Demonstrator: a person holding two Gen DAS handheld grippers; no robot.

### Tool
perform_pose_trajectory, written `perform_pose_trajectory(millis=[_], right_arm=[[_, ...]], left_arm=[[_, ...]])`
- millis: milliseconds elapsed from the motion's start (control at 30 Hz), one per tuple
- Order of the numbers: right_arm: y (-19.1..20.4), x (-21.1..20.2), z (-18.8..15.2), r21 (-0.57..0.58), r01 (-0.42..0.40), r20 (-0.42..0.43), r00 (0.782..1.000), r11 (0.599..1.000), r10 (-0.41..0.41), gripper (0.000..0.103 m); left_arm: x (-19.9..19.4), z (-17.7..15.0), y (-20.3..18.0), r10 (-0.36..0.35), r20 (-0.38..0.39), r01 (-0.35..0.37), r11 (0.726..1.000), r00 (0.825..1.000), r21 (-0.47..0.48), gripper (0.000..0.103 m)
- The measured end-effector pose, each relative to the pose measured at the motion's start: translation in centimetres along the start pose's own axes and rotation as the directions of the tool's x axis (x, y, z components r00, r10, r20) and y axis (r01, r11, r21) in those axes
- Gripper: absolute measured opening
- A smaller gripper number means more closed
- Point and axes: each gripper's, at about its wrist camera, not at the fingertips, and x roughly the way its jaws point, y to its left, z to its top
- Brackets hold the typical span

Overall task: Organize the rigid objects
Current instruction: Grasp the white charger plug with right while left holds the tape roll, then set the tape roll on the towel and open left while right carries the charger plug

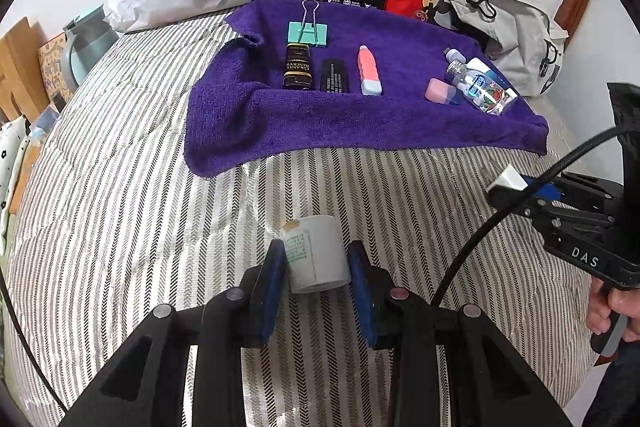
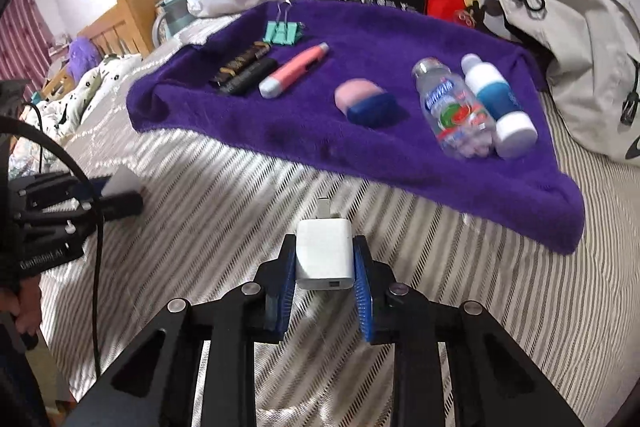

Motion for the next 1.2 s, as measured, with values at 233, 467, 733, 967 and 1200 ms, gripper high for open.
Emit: perform_pose_trajectory(millis=[233, 467, 733, 967, 1200], right_arm=[[0.5, -0.1, -0.1, -0.047, -0.004, 0.014, 1.000, 0.999, 0.005, 0.027], [-0.6, -1.3, -0.6, -0.024, -0.072, 0.018, 0.997, 0.997, 0.072, 0.026], [-2.8, -3.5, -0.3, 0.003, -0.069, 0.053, 0.996, 0.998, 0.068, 0.026], [-5.1, -5.3, 1.0, 0.035, -0.069, 0.093, 0.993, 0.997, 0.066, 0.026], [-6.9, -5.7, 3.5, 0.069, -0.073, 0.126, 0.990, 0.995, 0.064, 0.026]], left_arm=[[0.1, 0.1, -0.2, 0.011, -0.001, -0.011, 1.000, 1.000, 0.007, 0.031], [-0.5, 1.0, -0.7, 0.015, 0.001, -0.015, 1.000, 1.000, 0.020, 0.031], [-1.0, 3.5, -2.9, -0.003, 0.022, 0.002, 0.999, 1.000, 0.047, 0.031], [-1.2, 6.3, -4.8, -0.019, 0.041, 0.016, 0.997, 0.999, 0.075, 0.031], [-0.6, 9.5, -6.1, -0.024, 0.056, 0.018, 0.994, 0.998, 0.104, 0.031]])
